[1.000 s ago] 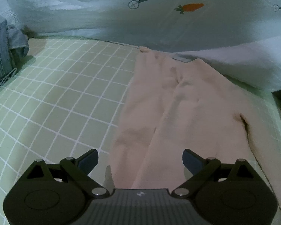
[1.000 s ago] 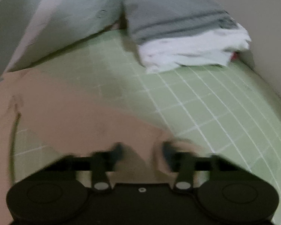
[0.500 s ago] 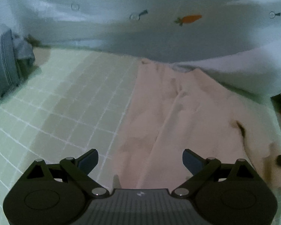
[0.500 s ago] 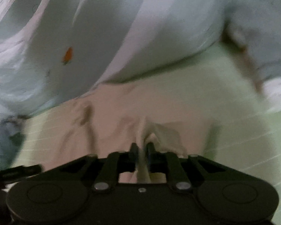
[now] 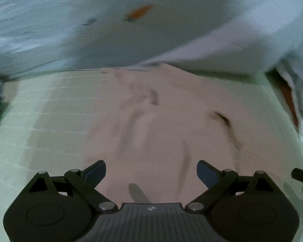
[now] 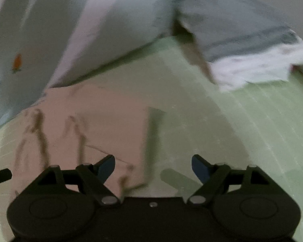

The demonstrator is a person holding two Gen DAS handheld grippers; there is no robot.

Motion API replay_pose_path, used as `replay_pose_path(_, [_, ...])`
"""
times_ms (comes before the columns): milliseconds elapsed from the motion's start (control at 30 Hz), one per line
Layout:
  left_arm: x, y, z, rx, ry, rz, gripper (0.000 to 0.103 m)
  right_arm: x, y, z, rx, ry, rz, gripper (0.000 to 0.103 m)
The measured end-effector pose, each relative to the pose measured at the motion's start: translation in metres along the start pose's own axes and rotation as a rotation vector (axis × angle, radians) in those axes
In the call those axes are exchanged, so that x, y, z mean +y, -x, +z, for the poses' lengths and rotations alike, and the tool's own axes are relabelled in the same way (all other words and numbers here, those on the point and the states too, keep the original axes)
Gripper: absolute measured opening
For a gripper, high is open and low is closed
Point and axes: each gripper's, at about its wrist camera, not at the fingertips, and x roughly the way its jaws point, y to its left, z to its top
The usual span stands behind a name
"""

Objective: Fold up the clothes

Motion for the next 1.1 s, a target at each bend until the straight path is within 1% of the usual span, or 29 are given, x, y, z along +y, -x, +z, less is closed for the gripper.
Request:
replay_pose_path(100, [-0.033, -0.015, -0.001, 0.033, -0.059, -0.044, 0.096, -0.018, -0.002, -0.007, 0.011, -0.038, -0.049, 0.084])
replay_pose_path(200, [-0.065, -0.024, -0.002, 0.050, -0.130, -0.103, 0.095, -0.031, -0.008, -0.008, 0.029, -0.075, -0.076, 0.084])
replay_pose_path(233, [-0.075, -0.027, -0.003, 0.054, -0.155, -0.125, 0.091, -0.035, -0.009, -0.008, 0.033, -0.084, -0.084, 0.084])
replay_pose_path(267, [-0.085, -0.031, -0.003, 0.060, -0.176, -0.145, 0.086, -0.039, -0.011, -0.008, 0.037, -0.093, -0.091, 0.084])
replay_pose_path(367, [-0.110, -0.047, -0.002, 0.075, -0.223, -0.187, 0.076, -0.046, -0.017, -0.006, 0.047, -0.105, -0.108, 0.084])
replay_pose_path(500, [-0.137, -0.063, 0.004, 0.083, -0.254, -0.205, 0.072, -0.050, -0.024, -0.003, 0.060, -0.100, -0.119, 0.084])
replay_pose_path(533, [-0.142, -0.067, 0.006, 0.086, -0.260, -0.212, 0.067, -0.050, -0.026, -0.002, 0.064, -0.097, -0.121, 0.084])
replay_pose_path(567, [-0.147, -0.072, 0.007, 0.098, -0.269, -0.220, 0.059, -0.050, -0.028, -0.002, 0.067, -0.093, -0.122, 0.084])
replay_pose_path(600, [-0.152, -0.076, 0.008, 0.109, -0.278, -0.228, 0.056, -0.050, -0.030, -0.002, 0.070, -0.089, -0.123, 0.084])
replay_pose_path(633, [-0.156, -0.079, 0.008, 0.127, -0.289, -0.235, 0.044, -0.050, -0.031, -0.001, 0.074, -0.086, -0.125, 0.084])
replay_pose_path(667, [-0.159, -0.082, 0.008, 0.138, -0.298, -0.235, 0.027, -0.050, -0.033, -0.001, 0.077, -0.082, -0.126, 0.084])
replay_pose_path(733, [-0.162, -0.084, 0.007, 0.141, -0.314, -0.237, 0.017, -0.049, -0.037, 0.000, 0.083, -0.074, -0.129, 0.084])
replay_pose_path(767, [-0.162, -0.084, 0.006, 0.135, -0.321, -0.237, 0.008, -0.048, -0.037, 0.000, 0.083, -0.066, -0.129, 0.084])
replay_pose_path(800, [-0.160, -0.084, 0.005, 0.130, -0.322, -0.238, 0.006, -0.047, -0.038, 0.000, 0.082, -0.058, -0.128, 0.084])
replay_pose_path(900, [-0.147, -0.080, 0.008, 0.125, -0.279, -0.258, 0.005, -0.044, -0.036, 0.001, 0.076, -0.051, -0.127, 0.084])
replay_pose_path(967, [-0.136, -0.070, 0.015, 0.097, -0.254, -0.250, 0.005, -0.043, -0.033, 0.001, 0.070, -0.048, -0.127, 0.084])
replay_pose_path(1100, [-0.095, -0.042, 0.035, 0.022, -0.173, -0.254, 0.005, -0.038, -0.026, -0.001, 0.058, -0.035, -0.133, 0.084])
